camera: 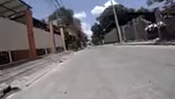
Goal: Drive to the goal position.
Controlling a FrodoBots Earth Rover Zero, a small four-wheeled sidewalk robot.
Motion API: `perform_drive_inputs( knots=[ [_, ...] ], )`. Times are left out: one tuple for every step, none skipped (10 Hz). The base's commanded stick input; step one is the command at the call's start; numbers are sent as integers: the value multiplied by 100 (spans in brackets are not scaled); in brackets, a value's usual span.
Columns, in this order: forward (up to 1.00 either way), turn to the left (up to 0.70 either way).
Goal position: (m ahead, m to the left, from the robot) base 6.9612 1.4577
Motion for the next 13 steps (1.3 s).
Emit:
perform_drive_inputs(
  knots=[
    [100,3],
    [100,3],
    [100,3],
    [100,3],
    [100,3],
    [100,1],
    [100,-7],
    [100,-15],
    [100,-23],
    [100,-31],
    [100,-37],
    [100,-37],
    [100,-37]
  ],
)
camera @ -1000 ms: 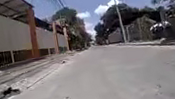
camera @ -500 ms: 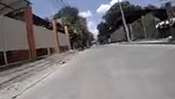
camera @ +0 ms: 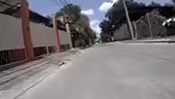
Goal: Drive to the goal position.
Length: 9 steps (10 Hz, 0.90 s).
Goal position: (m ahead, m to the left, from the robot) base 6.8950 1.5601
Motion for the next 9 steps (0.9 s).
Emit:
perform_drive_inputs(
  knots=[
    [100,-37],
    [100,-37],
    [100,-37],
    [100,-24],
    [100,-6],
    [100,3],
    [100,3],
    [100,3],
    [100,3]
  ],
)
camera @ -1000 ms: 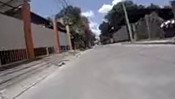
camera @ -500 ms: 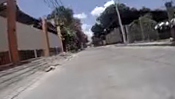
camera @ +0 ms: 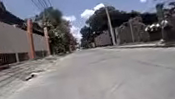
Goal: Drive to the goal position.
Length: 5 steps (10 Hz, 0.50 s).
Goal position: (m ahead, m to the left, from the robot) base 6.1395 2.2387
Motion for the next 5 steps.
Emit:
perform_drive_inputs(
  knots=[
    [100,3],
    [100,3],
    [100,3],
    [100,3],
    [100,3]
  ],
)
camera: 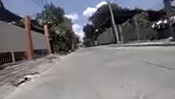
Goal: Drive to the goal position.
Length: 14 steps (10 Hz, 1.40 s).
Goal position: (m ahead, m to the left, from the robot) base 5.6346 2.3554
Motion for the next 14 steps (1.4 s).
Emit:
perform_drive_inputs(
  knots=[
    [100,3],
    [100,3],
    [100,3],
    [100,3],
    [100,3],
    [100,3],
    [100,3],
    [100,3],
    [100,3],
    [100,3],
    [100,3],
    [100,3],
    [100,3],
    [100,3]
  ],
)
